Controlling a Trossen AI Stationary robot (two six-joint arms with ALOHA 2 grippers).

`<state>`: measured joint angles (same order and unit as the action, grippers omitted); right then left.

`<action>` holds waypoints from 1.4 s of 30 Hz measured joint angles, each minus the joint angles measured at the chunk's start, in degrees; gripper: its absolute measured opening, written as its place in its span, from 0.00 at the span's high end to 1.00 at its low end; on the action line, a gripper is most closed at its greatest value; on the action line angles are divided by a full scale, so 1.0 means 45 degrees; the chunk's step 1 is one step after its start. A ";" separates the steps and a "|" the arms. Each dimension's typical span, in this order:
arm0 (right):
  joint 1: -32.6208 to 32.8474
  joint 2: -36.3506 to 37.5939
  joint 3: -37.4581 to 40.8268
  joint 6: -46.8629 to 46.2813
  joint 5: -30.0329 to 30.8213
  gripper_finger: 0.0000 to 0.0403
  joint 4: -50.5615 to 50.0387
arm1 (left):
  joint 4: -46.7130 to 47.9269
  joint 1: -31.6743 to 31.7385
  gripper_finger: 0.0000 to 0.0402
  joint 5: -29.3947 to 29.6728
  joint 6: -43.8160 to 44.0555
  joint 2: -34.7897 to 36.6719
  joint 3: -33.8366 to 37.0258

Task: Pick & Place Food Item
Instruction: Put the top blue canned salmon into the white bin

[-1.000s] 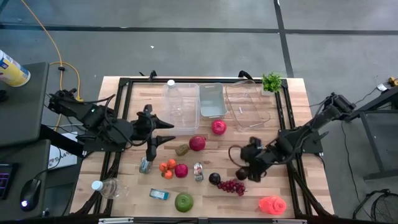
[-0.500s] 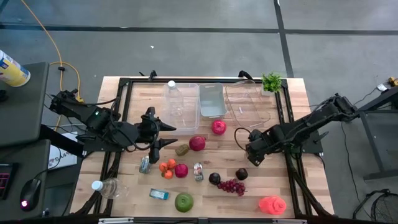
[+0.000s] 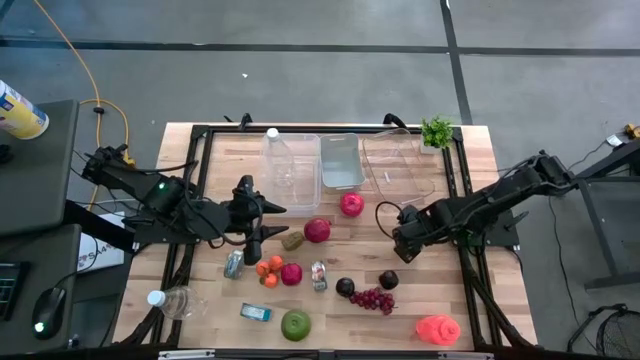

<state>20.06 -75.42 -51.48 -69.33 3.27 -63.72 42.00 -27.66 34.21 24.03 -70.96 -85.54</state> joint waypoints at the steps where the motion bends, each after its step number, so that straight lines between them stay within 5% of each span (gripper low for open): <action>1: 0.0004 0.0000 0.0000 0.0002 0.0009 0.38 0.0000 | 0.0000 -0.0004 0.55 -0.0003 -0.0012 -0.0005 0.0000; 17: -0.0166 -0.1434 -0.0015 0.0490 0.0218 0.38 0.0406 | 0.0009 0.0000 0.55 0.0006 0.0000 -0.0010 0.0000; 22: -0.0320 -0.2033 -0.0015 0.2114 0.0039 0.38 0.1065 | 0.0005 -0.0004 0.55 0.0006 0.0000 -0.0010 0.0000; 30: -0.0321 -0.2001 -0.0019 0.3514 -0.0142 0.58 0.1224 | 0.0005 0.0000 0.55 0.0007 0.0000 -0.0010 0.0000; 42: -0.0034 -0.1991 -0.2033 0.4831 0.1069 0.58 0.0388 | 0.0005 0.0000 0.55 0.0016 -0.0005 -0.0010 0.0000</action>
<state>19.91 -84.38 -60.63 -47.59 8.08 -61.98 42.02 -27.66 34.28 24.01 -71.00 -85.54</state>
